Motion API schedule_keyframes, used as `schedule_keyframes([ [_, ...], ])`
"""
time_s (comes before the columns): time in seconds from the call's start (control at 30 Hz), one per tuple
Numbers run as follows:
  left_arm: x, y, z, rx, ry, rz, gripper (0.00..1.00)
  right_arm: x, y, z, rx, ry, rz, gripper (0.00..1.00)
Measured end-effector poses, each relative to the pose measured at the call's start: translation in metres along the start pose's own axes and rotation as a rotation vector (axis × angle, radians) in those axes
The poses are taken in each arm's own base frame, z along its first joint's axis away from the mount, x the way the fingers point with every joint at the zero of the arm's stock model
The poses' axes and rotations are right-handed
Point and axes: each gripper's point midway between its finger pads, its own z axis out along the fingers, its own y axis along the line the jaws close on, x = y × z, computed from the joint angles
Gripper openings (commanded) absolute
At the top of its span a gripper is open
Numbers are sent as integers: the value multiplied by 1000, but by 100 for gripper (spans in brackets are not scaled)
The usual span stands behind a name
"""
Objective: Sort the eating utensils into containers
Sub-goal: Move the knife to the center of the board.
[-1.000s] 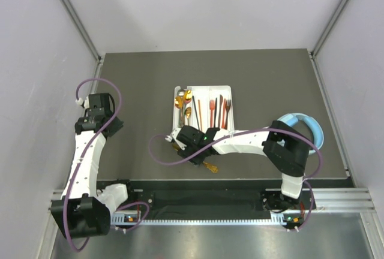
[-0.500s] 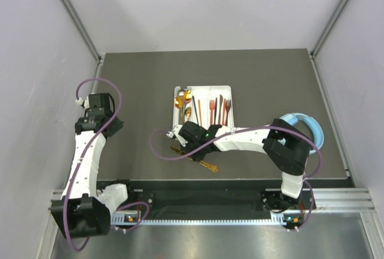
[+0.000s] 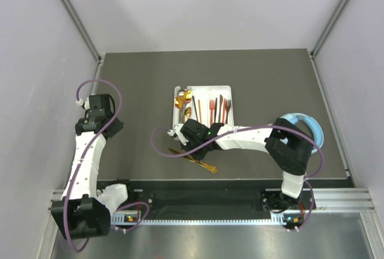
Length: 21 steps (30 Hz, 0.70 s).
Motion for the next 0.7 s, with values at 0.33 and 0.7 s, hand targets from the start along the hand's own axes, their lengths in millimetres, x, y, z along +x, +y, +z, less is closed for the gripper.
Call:
schedule_keyframes([
  [0.33, 2, -1, 1, 9, 5, 0, 22, 9, 0, -4, -5, 31, 4, 40],
  [0.7, 9, -1, 4, 17, 27, 2, 22, 25, -14, -11, 21, 53, 32, 38],
])
